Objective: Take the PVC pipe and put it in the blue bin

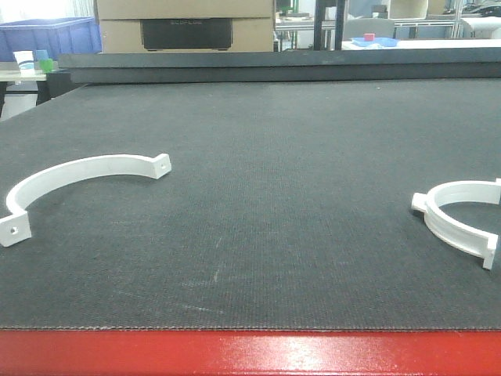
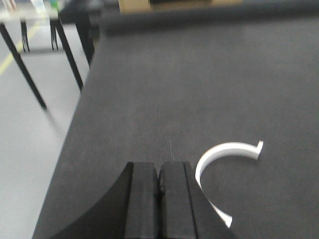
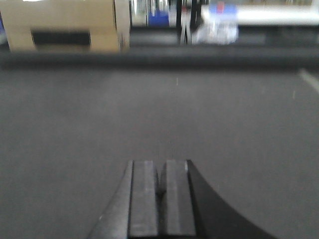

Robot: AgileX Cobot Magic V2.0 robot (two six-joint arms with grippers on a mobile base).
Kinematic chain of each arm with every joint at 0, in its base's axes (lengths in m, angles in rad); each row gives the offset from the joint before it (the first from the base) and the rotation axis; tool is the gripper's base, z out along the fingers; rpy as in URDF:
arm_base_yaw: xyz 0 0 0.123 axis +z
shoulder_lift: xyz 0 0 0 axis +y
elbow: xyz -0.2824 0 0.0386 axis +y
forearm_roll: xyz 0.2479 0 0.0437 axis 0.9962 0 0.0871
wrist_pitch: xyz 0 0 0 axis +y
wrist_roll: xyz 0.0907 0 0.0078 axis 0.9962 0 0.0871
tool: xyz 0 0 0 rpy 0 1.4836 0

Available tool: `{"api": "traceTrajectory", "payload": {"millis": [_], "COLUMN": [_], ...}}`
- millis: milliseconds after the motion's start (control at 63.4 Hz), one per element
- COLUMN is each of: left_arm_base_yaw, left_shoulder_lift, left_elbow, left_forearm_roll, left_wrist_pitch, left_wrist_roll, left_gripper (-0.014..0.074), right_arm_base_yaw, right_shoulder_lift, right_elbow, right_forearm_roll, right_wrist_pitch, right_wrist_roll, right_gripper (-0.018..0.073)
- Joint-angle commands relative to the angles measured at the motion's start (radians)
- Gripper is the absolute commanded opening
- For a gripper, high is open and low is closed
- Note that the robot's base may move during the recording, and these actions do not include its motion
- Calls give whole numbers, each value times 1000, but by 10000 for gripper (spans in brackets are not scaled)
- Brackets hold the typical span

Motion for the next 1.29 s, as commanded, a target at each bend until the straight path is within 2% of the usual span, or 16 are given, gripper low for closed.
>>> {"api": "traceTrajectory", "payload": {"millis": [0, 79, 158, 363, 489, 584, 662, 757, 852, 915, 1073, 1215, 1278], "left_arm_base_yaw": [4, 4, 4, 4, 4, 4, 4, 4, 4, 4, 4, 4, 4], "left_shoulder_lift": [111, 193, 257, 425, 515, 573, 612, 638, 653, 657, 657, 657, 657], "left_elbow": [-66, -83, -83, -83, -83, -83, -83, -83, -83, -83, -83, -83, -81], "left_forearm_roll": [-6, -9, -28, -117, -173, -186, -186, -186, -186, -186, -186, -186, -186], "left_wrist_pitch": [65, 62, 50, 55, 53, 53, 55, 63, 65, 65, 61, 56, 52], "left_wrist_roll": [-1, -1, -1, -1, -1, -1, -1, -1, -1, -1, -1, -1, -1], "left_gripper": [-111, -111, -111, -111, -111, -111, -111, -111, -111, -111, -111, -111, -111], "right_arm_base_yaw": [1, 1, 1, 1, 1, 1, 4, 37, 107, 164, 262, 283, 290], "right_shoulder_lift": [141, 256, 335, 540, 674, 786, 883, 970, 1023, 1053, 1104, 1126, 1129], "right_elbow": [-76, -109, -113, -113, -113, -113, -129, -161, -204, -237, -287, -294, -294], "right_forearm_roll": [-5, -16, -16, -16, -14, -12, 3, -29, -97, -103, -88, -6, -6], "right_wrist_pitch": [147, 226, 242, 236, 174, 139, 174, 228, 232, 246, 238, 237, 224], "right_wrist_roll": [0, 0, 0, 0, 2, 2, 15, 119, 215, 243, 261, 261, 261], "right_gripper": [-167, -167, -167, -167, -167, -167, -157, -146, -146, -146, -146, -144, -101]}}
